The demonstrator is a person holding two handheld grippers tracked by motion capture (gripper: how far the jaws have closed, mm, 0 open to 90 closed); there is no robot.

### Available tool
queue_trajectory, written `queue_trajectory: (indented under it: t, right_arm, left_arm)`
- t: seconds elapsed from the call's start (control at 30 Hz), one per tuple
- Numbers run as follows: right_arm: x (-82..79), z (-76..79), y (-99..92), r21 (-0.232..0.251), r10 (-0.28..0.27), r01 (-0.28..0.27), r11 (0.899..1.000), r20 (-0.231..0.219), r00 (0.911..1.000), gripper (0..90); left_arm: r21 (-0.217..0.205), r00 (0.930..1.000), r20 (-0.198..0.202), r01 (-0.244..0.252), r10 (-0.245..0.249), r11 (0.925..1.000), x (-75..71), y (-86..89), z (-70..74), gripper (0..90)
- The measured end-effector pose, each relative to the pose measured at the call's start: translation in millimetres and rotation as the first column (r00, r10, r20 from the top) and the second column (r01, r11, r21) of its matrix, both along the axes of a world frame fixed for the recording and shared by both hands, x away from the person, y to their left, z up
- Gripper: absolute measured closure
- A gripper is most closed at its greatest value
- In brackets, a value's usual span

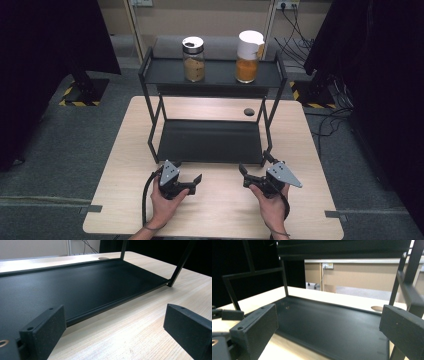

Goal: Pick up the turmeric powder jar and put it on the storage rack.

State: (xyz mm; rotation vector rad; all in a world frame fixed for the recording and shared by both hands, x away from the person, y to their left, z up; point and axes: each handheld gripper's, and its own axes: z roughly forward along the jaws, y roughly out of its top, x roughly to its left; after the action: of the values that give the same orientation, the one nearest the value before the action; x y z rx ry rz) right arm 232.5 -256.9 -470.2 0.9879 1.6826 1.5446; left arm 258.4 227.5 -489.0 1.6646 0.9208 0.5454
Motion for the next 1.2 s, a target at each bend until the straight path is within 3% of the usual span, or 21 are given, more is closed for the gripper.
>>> queue_trajectory:
  t: [0.77,1.2]
  right_arm:
    - [-7.4,-18.7,3.9,-0.038,-0.001,-0.002,0.999,-0.088,0.9962,2.1]
    - [-7.0,-24.0,3.9,-0.066,-0.006,-0.001,0.998,-0.102,0.9947,2.2]
  left_arm:
    - [0.001,1.0,-0.001,-0.004,0.004,1.0,-0.9,-0.7,0.2,3.6]
    - [-0.004,1.0,-0.002,-0.009,0.009,0.9999,-1.7,-0.3,-0.2,3.6]
